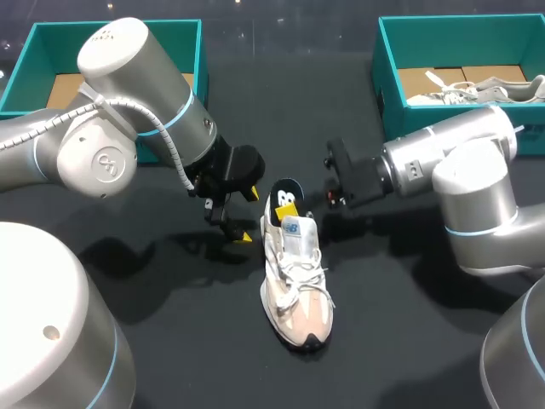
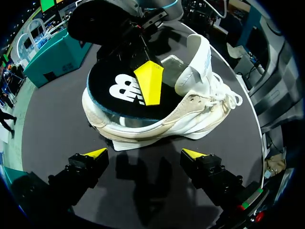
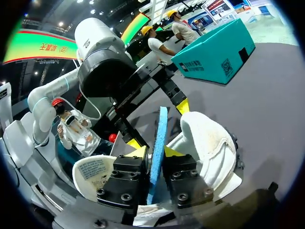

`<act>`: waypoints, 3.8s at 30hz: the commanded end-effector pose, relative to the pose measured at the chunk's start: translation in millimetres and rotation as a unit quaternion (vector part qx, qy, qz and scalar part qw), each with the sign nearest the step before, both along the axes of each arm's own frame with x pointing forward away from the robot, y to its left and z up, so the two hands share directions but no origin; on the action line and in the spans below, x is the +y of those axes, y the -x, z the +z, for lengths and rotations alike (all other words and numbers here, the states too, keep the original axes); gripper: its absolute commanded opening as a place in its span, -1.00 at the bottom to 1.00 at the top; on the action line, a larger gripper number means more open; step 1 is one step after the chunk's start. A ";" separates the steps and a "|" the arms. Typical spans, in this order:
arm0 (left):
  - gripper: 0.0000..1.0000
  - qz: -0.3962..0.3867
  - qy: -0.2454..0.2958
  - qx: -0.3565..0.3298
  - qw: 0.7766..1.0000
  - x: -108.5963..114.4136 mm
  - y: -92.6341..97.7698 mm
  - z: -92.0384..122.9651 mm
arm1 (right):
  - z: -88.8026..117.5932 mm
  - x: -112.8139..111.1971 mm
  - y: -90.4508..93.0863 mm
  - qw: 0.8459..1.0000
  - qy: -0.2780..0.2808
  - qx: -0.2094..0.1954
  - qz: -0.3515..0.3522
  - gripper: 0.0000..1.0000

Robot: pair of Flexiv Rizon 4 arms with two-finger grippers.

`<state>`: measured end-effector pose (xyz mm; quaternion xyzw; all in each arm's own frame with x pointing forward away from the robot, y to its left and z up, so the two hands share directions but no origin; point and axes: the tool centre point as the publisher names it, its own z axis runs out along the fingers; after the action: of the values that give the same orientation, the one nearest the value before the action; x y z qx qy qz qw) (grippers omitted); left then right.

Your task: Take the shoe out of the shoebox, open the shoe tongue, remove and reinsert the insole, then place the shoe into the shoebox

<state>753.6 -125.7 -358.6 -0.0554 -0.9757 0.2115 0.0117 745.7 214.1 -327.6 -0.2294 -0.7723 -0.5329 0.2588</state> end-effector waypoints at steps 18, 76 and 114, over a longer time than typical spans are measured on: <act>1.00 0.000 0.000 0.000 1.000 0.7 0.5 -0.5 | 0.7 -6.0 -4.8 0.999 0.018 0.027 -0.004 -1.00; 1.00 0.014 -0.006 -0.025 1.000 27.5 -4.5 18.0 | 39.1 -11.0 -12.2 0.996 0.086 -0.018 0.013 0.86; 1.00 -0.080 -0.054 -0.075 0.992 138.5 -58.0 93.7 | 101.0 -57.9 -50.1 0.893 0.413 0.170 -0.050 -0.70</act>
<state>810.3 3.3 -275.2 -0.1380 -0.9777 0.1515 -0.0451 798.8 150.5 -234.3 -0.4229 -0.8428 -0.1785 0.2811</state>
